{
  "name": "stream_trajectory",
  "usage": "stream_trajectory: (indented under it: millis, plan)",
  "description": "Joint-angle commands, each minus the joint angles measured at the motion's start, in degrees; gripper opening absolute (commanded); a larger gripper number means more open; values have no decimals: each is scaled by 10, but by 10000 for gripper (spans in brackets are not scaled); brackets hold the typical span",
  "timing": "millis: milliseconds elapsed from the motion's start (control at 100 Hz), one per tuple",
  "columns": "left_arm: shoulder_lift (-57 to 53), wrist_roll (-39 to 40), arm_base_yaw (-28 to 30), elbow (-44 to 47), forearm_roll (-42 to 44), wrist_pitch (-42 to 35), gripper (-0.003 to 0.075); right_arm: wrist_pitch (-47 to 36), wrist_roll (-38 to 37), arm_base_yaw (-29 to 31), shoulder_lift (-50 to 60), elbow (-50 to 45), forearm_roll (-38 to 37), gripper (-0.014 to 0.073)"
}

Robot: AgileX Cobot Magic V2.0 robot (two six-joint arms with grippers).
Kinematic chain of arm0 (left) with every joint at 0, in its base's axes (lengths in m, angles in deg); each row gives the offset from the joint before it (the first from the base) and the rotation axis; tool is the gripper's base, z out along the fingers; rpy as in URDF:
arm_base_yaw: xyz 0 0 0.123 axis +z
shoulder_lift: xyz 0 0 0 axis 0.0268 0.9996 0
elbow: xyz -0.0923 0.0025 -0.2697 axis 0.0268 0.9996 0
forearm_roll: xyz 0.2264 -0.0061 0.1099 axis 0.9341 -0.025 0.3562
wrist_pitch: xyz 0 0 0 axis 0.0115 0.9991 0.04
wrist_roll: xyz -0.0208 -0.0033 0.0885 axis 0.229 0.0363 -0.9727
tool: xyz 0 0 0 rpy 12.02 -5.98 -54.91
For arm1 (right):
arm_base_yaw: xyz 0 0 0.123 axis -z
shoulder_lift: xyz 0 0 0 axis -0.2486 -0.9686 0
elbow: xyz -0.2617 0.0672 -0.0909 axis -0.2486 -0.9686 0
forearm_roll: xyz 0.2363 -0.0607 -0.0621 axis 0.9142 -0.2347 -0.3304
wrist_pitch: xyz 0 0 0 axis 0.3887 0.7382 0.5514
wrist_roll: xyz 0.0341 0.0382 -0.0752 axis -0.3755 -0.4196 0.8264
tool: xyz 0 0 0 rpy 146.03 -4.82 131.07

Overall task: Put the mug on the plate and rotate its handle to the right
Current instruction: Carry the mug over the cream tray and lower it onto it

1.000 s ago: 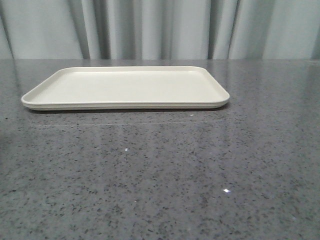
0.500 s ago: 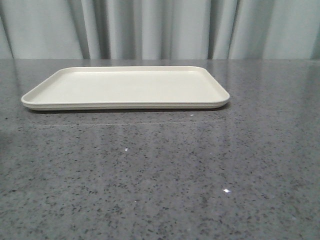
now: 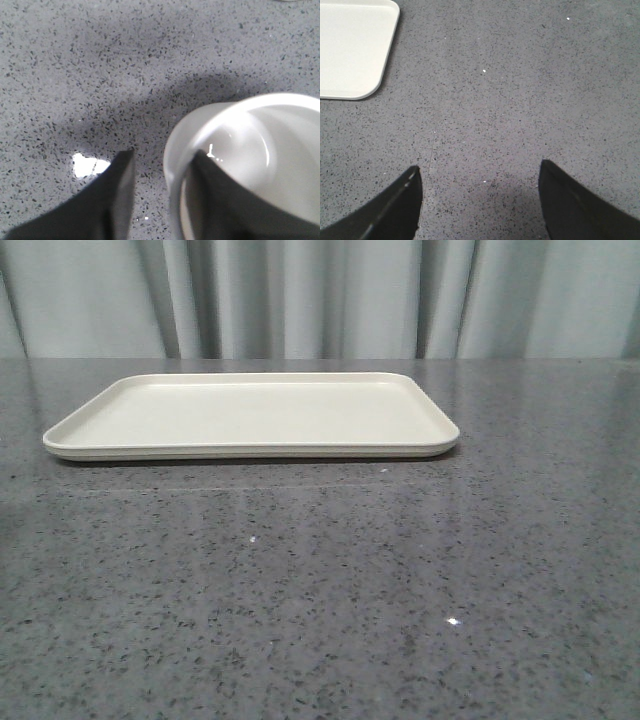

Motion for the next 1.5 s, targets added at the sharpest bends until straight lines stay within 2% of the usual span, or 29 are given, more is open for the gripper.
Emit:
stream_trajectory:
  millis: [0, 40, 360, 780, 1010, 1200, 1490]
  plan:
    - [-4, -1, 1, -13, -3, -12, 36, -45, 3, 3, -7, 19, -1, 501]
    - [-4, -1, 1, -13, -3, -12, -23, -45, 3, 3, -7, 19, -1, 501]
    - [-4, -1, 1, -24, -9, -4, -20, -45, 3, 3, -7, 19, -1, 501]
    - [19, -3, -13, -153, -69, -13, -20, -55, 3, 3, -7, 19, -1, 501]
    - [113, -3, -91, -243, -69, -18, -20, -58, 3, 3, -7, 19, -1, 501]
    - [217, -3, -150, -356, -69, -11, -20, -58, 3, 3, -7, 19, -1, 501]
    - [368, -3, -178, -543, -69, 50, -20, -58, 3, 3, -7, 19, -1, 501]
